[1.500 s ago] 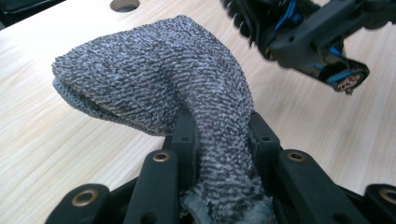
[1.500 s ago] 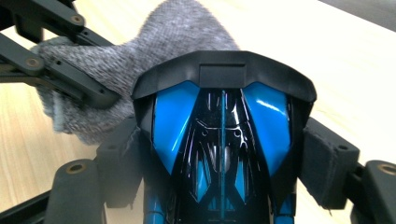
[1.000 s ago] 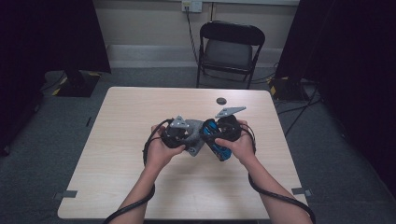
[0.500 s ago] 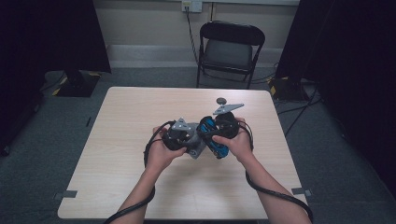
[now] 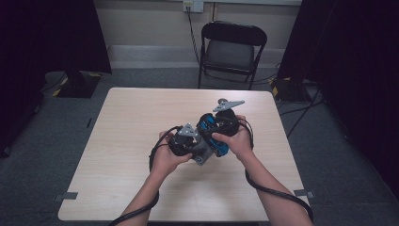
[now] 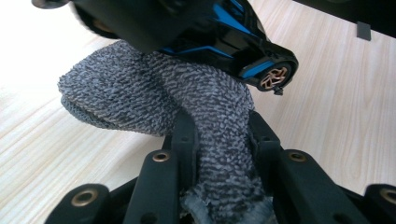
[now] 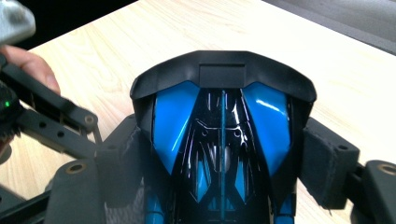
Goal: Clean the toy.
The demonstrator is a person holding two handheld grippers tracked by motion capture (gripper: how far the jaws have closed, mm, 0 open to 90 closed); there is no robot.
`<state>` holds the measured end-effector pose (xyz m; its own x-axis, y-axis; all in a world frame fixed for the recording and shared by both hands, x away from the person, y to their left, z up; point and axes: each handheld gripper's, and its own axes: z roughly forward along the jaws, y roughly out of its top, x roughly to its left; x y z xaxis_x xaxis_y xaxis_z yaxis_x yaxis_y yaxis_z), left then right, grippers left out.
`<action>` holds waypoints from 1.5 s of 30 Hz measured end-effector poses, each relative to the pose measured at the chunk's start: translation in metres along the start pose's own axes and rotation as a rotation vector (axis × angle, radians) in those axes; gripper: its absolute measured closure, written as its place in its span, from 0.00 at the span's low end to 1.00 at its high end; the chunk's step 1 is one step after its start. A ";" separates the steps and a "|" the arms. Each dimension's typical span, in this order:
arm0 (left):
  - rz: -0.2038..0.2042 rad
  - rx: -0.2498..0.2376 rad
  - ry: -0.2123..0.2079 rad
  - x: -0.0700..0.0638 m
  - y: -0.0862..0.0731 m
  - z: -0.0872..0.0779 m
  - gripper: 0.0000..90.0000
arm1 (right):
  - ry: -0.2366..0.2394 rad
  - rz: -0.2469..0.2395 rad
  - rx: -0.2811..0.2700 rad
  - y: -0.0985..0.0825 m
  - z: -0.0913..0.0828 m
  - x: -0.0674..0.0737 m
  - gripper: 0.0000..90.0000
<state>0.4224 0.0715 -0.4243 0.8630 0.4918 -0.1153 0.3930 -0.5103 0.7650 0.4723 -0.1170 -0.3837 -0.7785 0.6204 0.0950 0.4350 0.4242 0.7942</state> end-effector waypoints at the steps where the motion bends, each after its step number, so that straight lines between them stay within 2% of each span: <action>1: 0.003 -0.004 0.000 0.000 0.000 0.001 0.78 | 0.000 0.003 0.000 0.000 0.000 0.000 0.29; 20: 0.023 0.009 -0.057 -0.018 -0.006 0.019 0.78 | -0.020 0.044 -0.007 0.009 0.002 -0.007 0.29; 24: 0.023 0.003 -0.089 -0.025 -0.008 0.024 0.77 | -0.027 0.049 -0.009 0.011 0.002 -0.008 0.29; 30: 0.048 0.010 -0.122 -0.030 -0.010 0.024 0.77 | -0.035 0.061 -0.018 0.011 0.000 -0.013 0.29; 32: 0.058 0.012 -0.148 -0.032 -0.012 0.023 0.77 | -0.037 0.065 -0.020 0.011 -0.002 -0.016 0.29; 34: 0.057 0.007 -0.151 -0.033 -0.013 0.023 0.77 | -0.039 0.074 -0.020 0.010 -0.004 -0.019 0.29; 35: 0.063 0.021 -0.146 -0.031 -0.013 0.021 0.77 | -0.041 0.074 -0.023 0.010 -0.005 -0.020 0.29; 38: 0.057 0.011 -0.133 -0.027 -0.014 0.016 0.77 | -0.045 0.078 -0.021 0.009 -0.006 -0.022 0.29; 42: 0.046 0.019 -0.090 -0.017 -0.015 0.007 0.77 | -0.038 0.075 -0.026 0.007 -0.009 -0.022 0.29; 43: 0.046 0.019 -0.090 -0.017 -0.015 0.007 0.77 | -0.038 0.075 -0.026 0.007 -0.009 -0.022 0.29; 45: 0.013 0.018 -0.047 -0.006 -0.018 -0.002 0.77 | -0.029 0.067 -0.027 0.006 -0.011 -0.020 0.29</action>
<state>0.4097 0.0790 -0.4357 0.8819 0.4516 -0.1354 0.3871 -0.5295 0.7548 0.4859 -0.1343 -0.3746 -0.7345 0.6659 0.1309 0.4727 0.3636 0.8027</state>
